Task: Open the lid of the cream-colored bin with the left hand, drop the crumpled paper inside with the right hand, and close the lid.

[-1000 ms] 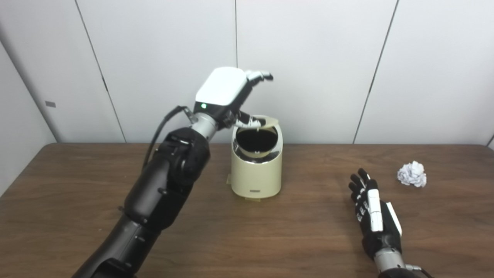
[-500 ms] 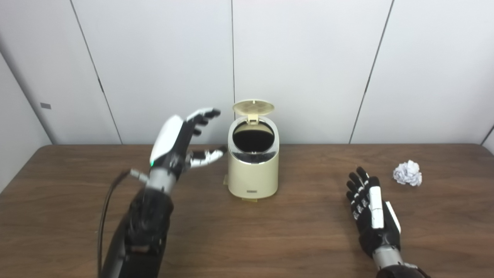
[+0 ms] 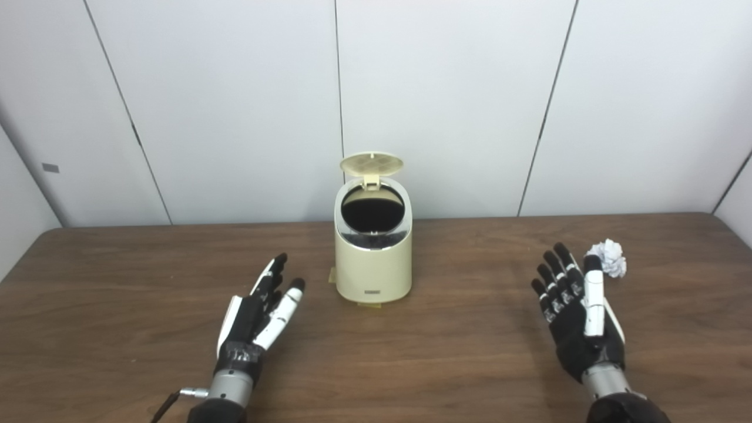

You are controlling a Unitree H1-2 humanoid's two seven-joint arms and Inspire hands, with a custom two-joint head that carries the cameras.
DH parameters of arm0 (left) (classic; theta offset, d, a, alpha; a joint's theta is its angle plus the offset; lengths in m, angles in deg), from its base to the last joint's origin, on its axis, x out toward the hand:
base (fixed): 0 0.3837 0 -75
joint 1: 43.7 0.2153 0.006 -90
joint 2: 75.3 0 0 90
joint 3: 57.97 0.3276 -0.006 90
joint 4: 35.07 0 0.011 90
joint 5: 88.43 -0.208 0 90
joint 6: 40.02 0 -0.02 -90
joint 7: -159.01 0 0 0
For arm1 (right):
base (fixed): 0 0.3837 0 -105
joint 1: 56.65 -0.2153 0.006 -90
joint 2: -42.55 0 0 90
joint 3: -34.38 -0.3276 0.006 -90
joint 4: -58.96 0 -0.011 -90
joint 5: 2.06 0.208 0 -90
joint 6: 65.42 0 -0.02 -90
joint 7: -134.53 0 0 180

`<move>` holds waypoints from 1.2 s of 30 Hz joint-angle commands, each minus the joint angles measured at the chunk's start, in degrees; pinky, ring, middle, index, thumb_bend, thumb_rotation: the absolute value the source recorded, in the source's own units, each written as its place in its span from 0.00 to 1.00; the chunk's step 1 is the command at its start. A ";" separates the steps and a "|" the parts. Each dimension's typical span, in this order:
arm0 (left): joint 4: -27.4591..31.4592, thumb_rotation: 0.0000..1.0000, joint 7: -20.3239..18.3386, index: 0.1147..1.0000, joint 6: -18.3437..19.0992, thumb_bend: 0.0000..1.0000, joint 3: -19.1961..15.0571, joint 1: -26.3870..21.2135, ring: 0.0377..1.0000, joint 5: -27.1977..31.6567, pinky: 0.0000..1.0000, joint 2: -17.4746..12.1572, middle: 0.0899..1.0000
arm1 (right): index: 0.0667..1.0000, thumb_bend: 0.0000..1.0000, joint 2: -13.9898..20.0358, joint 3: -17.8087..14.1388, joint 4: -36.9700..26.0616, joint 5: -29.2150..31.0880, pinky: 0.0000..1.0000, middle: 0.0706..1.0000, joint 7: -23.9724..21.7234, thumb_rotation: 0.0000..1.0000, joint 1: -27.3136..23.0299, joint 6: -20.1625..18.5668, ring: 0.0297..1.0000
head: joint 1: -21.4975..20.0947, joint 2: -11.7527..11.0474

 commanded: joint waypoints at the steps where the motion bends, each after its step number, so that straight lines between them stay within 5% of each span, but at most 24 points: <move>1: 0.98 0.89 0.80 1.00 -2.41 0.55 -0.03 -1.06 1.00 1.14 1.00 0.02 1.00 | 0.96 0.72 1.95 -0.73 -1.18 0.28 1.00 1.00 -1.40 0.79 -2.91 1.53 1.00 | -0.28 0.14; 6: 0.25 0.89 0.98 1.00 -2.98 0.58 -0.16 -0.71 1.00 2.12 1.00 -0.78 1.00 | 0.99 0.71 5.16 0.27 -3.70 -3.70 1.00 1.00 -0.39 0.64 -5.04 0.09 1.00 | -1.30 0.41; 8: 0.19 0.88 1.15 1.00 -2.65 0.57 -0.33 -0.70 1.00 2.46 1.00 -1.05 1.00 | 1.00 0.71 7.37 1.79 -6.81 -9.76 1.00 1.00 1.54 0.61 -5.91 -2.37 1.00 | -2.77 0.42; 12: -0.39 0.88 1.48 1.00 -3.47 0.54 -0.12 -0.83 1.00 1.28 1.00 -2.46 1.00 | 0.91 0.69 11.60 4.01 -10.68 -23.55 0.93 0.94 6.24 0.36 -8.36 -6.91 0.94 | -6.35 0.44; 16: -0.10 0.88 1.67 1.00 -3.08 0.54 0.06 -1.04 1.00 0.32 1.00 -3.84 1.00 | 0.89 0.72 15.26 6.24 -13.56 -36.49 0.82 0.90 7.96 0.31 -10.14 -13.10 0.89 | -12.69 0.33; 19: -0.10 0.88 1.38 1.00 -2.60 0.58 0.02 -1.34 1.00 0.27 1.00 -5.11 1.00 | 0.90 0.78 18.00 7.30 -12.11 -44.67 0.79 0.89 7.80 0.31 -10.93 -13.89 0.88 | -16.55 0.18; 27: -0.17 0.88 1.25 1.00 -3.29 0.55 0.25 -1.98 1.00 -0.07 1.00 -7.21 1.00 | 0.90 0.86 20.59 7.10 -9.89 -58.20 0.74 0.90 3.34 0.23 -12.50 -13.94 0.87 | -21.86 0.25; 36: 2.03 0.87 0.38 1.00 -2.14 0.47 0.17 -2.47 1.00 0.39 1.00 -8.33 1.00 | 0.93 0.91 26.47 7.78 -6.06 -68.72 0.87 0.93 -9.02 0.20 -14.17 -13.96 0.93 | -22.80 0.87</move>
